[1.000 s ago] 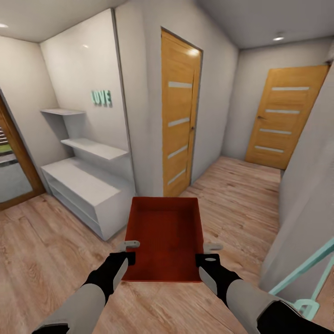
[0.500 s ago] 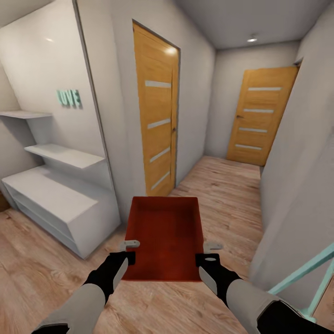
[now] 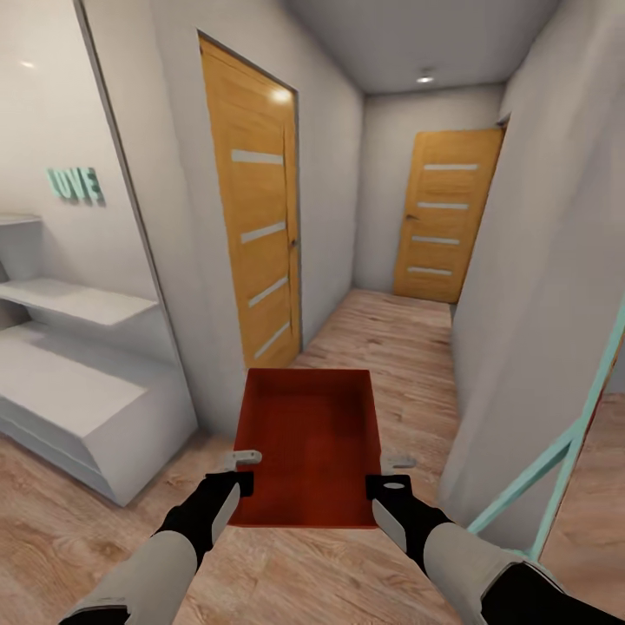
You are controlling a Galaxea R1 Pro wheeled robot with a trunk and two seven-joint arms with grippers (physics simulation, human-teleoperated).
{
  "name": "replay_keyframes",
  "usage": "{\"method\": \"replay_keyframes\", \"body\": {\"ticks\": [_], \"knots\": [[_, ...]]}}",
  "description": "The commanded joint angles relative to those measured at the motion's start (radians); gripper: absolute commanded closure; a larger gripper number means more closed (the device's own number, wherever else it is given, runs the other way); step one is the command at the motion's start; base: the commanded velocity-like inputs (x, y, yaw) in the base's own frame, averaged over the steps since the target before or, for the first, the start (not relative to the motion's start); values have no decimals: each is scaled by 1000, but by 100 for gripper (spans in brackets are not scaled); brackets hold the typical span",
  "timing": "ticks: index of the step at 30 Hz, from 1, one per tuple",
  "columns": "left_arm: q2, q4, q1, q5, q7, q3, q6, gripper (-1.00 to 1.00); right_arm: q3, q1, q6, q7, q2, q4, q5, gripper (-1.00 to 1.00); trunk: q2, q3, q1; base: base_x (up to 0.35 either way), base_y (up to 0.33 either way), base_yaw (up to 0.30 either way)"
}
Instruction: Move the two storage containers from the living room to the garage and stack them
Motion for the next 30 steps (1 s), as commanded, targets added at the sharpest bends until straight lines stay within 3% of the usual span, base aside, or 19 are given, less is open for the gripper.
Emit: {"method": "replay_keyframes", "body": {"ticks": [1, 22, 30], "knots": [[9, -1, 1, -25, 6, 8, 11, 100, -24, -2, 7, -2, -1, -34, 11, 100, -2, -2, 1, 0, 0, -243], [9, -1, 1, -25, 6, 7, 10, 100, -24, -2, 7, -2, -1, -34, 11, 100, -2, -2, 1, 154, 145, -243], [9, -1, 1, -24, 6, 7, 10, 100, -24, -2, 7, -2, -1, -34, 10, 100, -2, -2, 1, 226, 197, -37]]}}
